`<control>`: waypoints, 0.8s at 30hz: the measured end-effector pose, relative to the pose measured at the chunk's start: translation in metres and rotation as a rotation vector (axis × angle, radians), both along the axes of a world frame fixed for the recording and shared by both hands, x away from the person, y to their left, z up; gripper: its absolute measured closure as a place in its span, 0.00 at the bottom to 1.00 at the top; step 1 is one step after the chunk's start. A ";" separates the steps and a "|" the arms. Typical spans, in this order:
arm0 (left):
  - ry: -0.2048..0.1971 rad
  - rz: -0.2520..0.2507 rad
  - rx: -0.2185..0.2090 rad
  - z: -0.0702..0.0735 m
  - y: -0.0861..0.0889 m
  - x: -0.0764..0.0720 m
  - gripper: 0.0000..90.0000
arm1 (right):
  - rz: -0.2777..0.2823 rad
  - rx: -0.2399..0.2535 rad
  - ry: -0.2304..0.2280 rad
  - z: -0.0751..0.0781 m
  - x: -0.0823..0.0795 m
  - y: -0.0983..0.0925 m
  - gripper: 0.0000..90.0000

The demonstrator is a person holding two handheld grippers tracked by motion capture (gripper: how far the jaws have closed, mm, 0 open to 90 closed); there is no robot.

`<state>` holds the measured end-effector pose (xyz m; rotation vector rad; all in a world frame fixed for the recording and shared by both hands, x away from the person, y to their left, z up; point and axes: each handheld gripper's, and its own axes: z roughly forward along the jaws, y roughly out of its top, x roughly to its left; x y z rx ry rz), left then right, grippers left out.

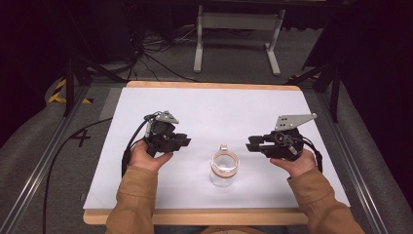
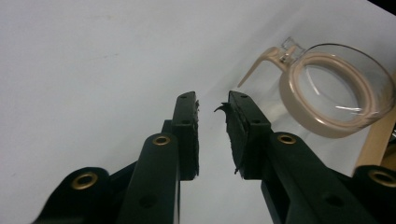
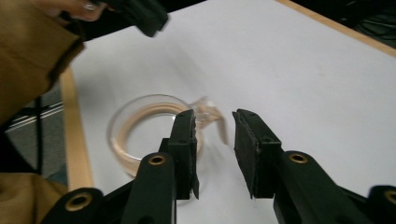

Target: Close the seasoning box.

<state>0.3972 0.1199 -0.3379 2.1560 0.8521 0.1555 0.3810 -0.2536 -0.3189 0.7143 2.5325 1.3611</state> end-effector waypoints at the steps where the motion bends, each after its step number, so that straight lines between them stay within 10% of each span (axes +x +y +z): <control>1: -0.012 0.006 0.004 -0.002 0.003 0.001 0.80 | -0.015 -0.005 -0.001 -0.001 0.003 -0.003 0.73; 12: 0.024 0.096 0.002 -0.028 0.015 0.015 0.76 | -0.191 -0.021 0.036 -0.033 0.040 -0.046 0.67; 24: 0.008 0.102 -0.021 -0.041 0.019 0.020 0.71 | -0.214 -0.123 0.069 -0.068 0.057 -0.054 0.60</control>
